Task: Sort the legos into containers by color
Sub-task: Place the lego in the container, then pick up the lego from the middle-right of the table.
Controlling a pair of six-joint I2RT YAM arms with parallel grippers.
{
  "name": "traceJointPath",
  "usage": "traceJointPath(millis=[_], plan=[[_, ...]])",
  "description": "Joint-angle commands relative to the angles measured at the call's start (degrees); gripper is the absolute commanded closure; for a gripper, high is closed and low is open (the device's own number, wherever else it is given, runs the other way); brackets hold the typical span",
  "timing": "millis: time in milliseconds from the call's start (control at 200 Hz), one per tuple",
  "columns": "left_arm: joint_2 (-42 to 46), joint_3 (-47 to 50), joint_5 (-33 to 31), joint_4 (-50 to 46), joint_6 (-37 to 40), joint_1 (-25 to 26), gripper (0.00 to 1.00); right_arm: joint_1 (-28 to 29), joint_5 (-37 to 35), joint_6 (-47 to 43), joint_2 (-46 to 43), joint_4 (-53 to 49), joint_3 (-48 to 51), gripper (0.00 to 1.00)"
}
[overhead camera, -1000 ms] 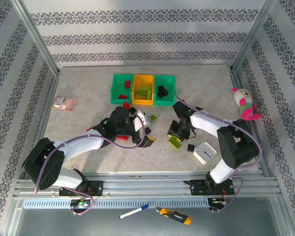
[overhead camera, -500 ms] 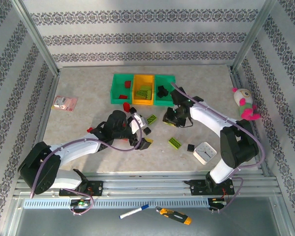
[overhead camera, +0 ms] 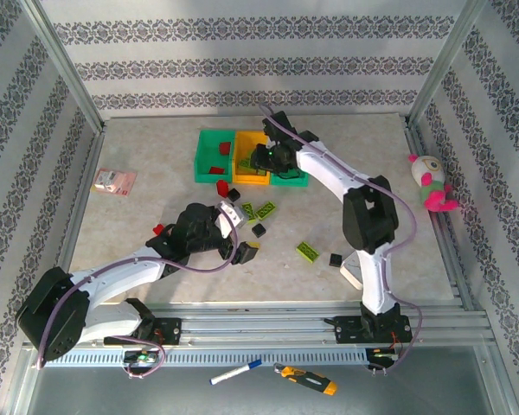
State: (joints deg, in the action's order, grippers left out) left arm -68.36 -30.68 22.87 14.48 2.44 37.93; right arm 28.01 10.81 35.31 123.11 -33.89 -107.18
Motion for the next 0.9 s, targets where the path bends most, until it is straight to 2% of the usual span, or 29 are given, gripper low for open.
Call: traceJointPath(millis=[0, 70, 155, 250, 345, 570, 700, 894], plan=[[0.8, 0.8, -5.3, 4.8, -3.6, 0.7, 0.01, 0.0, -2.7, -1.9, 4.4, -2.2, -7.4, 0.69], [0.5, 0.3, -7.4, 4.4, -5.0, 0.7, 0.01, -0.2, -2.6, -2.2, 6.7, -3.7, -11.0, 0.65], [0.7, -0.5, -10.0, 2.6, -6.1, 0.8, 0.01, -0.4, -2.7, -2.6, 7.2, -4.1, -12.9, 0.52], [1.2, -1.2, -15.1, 1.2, -9.7, 0.7, 0.01, -0.8, -2.7, -3.6, 5.6, -4.0, -12.9, 0.38], [1.1, -2.1, -17.5, -0.9, -12.0, 0.5, 0.00, -1.1, -2.7, -5.2, 2.5, -3.7, -10.9, 0.29], [0.3, -6.1, -26.0, -10.7, -14.6, -0.1, 0.01, -1.2, -3.1, -8.1, -9.3, -1.0, 2.0, 0.22], [1.2, -9.0, -33.7, -19.5, -20.3, -1.7, 0.01, -0.7, -3.1, -9.8, -16.7, 0.5, 11.0, 0.19], [4.4, -11.5, -36.7, -31.1, -23.3, -4.4, 0.01, 1.4, -2.8, -13.6, -25.6, 1.0, 19.7, 0.15]])
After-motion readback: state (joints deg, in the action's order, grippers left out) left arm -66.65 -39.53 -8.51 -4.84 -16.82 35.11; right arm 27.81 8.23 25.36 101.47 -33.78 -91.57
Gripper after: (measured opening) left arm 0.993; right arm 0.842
